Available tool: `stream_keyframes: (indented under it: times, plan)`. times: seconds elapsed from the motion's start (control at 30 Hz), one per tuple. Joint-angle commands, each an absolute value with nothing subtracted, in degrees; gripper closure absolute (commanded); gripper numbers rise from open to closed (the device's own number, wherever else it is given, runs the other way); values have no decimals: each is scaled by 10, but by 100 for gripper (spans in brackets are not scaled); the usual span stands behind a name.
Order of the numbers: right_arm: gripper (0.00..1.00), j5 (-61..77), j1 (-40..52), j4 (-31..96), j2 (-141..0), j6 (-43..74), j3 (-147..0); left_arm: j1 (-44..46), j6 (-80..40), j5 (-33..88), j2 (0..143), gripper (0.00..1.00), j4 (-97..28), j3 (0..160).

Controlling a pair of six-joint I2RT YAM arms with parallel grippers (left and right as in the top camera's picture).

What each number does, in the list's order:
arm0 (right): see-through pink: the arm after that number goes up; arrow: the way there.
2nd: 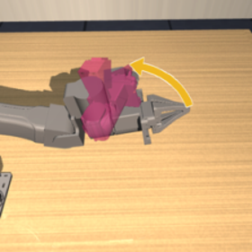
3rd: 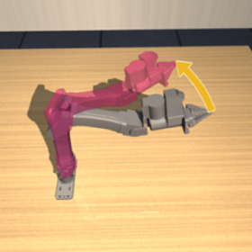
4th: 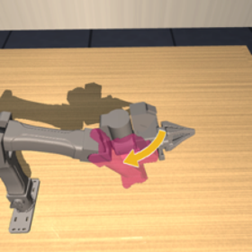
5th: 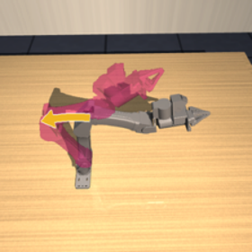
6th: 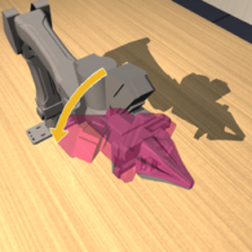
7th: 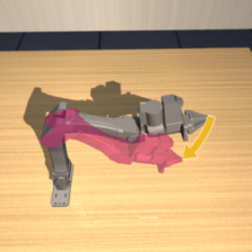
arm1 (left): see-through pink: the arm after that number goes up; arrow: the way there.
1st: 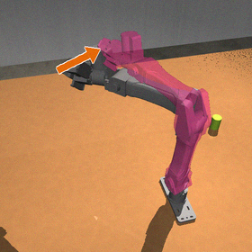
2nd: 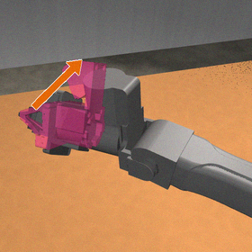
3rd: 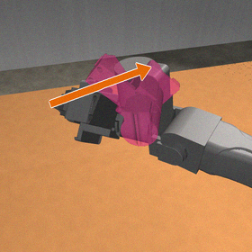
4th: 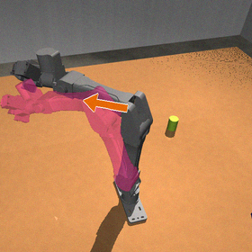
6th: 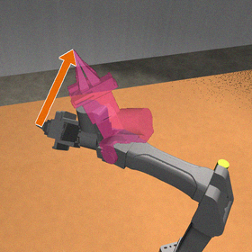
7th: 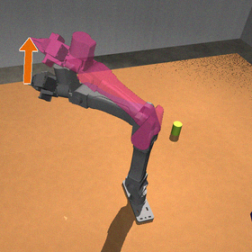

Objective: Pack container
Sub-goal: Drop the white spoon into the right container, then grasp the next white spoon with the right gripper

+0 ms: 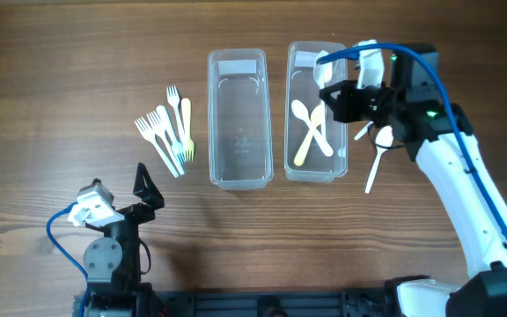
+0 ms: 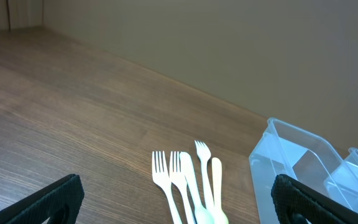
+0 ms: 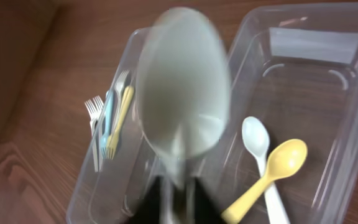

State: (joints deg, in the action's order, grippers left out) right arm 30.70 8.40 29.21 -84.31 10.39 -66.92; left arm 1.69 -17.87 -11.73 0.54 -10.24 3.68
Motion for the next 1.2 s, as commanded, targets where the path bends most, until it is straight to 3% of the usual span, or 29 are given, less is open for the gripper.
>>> stream_keyframes:
  times: [0.0, 0.13, 0.17, 0.37, 0.5, 0.73, 1.17]
  plan:
    - [0, 275, 93, 296, -857, 126, -679, 11, -171, -114, 4, 0, -101, 32]
    - [5, 218, 80, 300, -856, 160, -679, 11, -171, -114, 4, 0, -101, 32]
    - [1, 199, 76, 305, -855, 177, -679, 11, -171, -114, 4, 0, -101, 32]
    - [0, 167, 36, 346, -855, 175, -679, 11, -171, -114, 4, 0, -101, 32]
    - [0, 27, 0, 425, -855, 208, -677, 11, -171, -114, 4, 0, -101, 32]
    - [9, 26, -67, 450, -858, 222, -622, 11, -171, -114, 4, 0, -101, 32]
    - [18, 43, -58, 350, -879, 244, -511, 11, -171, -114, 4, 0, -101, 32]
